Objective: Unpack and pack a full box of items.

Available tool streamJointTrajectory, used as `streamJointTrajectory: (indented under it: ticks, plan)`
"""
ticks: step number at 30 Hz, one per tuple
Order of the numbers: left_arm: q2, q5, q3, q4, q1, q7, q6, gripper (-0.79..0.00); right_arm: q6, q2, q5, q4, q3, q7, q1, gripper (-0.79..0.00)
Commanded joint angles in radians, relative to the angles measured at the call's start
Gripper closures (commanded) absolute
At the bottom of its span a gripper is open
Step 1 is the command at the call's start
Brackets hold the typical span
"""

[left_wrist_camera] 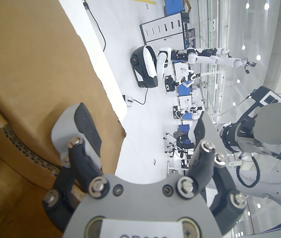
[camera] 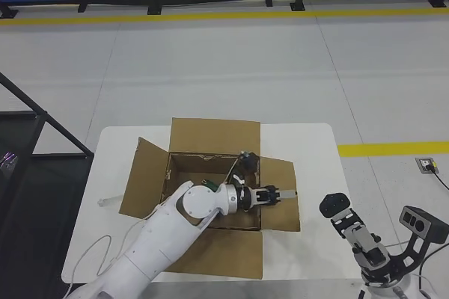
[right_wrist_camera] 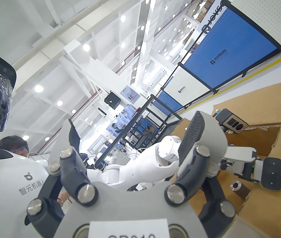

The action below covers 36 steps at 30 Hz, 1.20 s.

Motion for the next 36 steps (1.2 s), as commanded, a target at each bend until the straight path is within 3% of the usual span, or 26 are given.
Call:
streamJointTrajectory:
  ticks: [1, 6, 10, 17, 22, 28, 36]
  plan:
    - [0.0, -0.006, -0.014, -0.005, 0.001, 0.0, -0.015, -0.785, 0.0, 0.0, 0.0, 0.0, 0.0, 0.0, 0.0, -0.785]
    - [0.021, -0.02, -0.086, -0.062, 0.032, -0.019, -0.034, -0.785, 0.009, 0.0, -0.006, -0.002, 0.001, -0.001, 0.002, -0.785]
    - [0.064, 0.005, -0.192, -0.177, 0.104, -0.054, -0.033, -0.785, 0.035, 0.002, -0.049, -0.027, -0.02, 0.033, 0.048, -0.785]
    - [0.152, 0.073, -0.479, -0.543, 0.355, -0.074, 0.009, -0.785, 0.207, 0.007, -0.198, -0.082, -0.062, 0.086, 0.174, -0.785]
    - [0.193, 0.063, -0.701, -0.772, 0.543, -0.071, 0.015, -0.785, 0.379, 0.009, -0.346, -0.111, -0.131, 0.15, 0.296, -0.785]
    - [0.22, 0.018, -0.954, -0.919, 0.744, -0.036, -0.017, -0.785, 0.626, 0.002, -0.62, -0.095, -0.344, 0.329, 0.527, -0.785]
    - [0.232, -0.056, -1.211, -0.926, 0.957, 0.033, -0.092, -0.785, 0.91, -0.069, -0.869, 0.175, -0.766, 0.602, 0.972, -0.785]
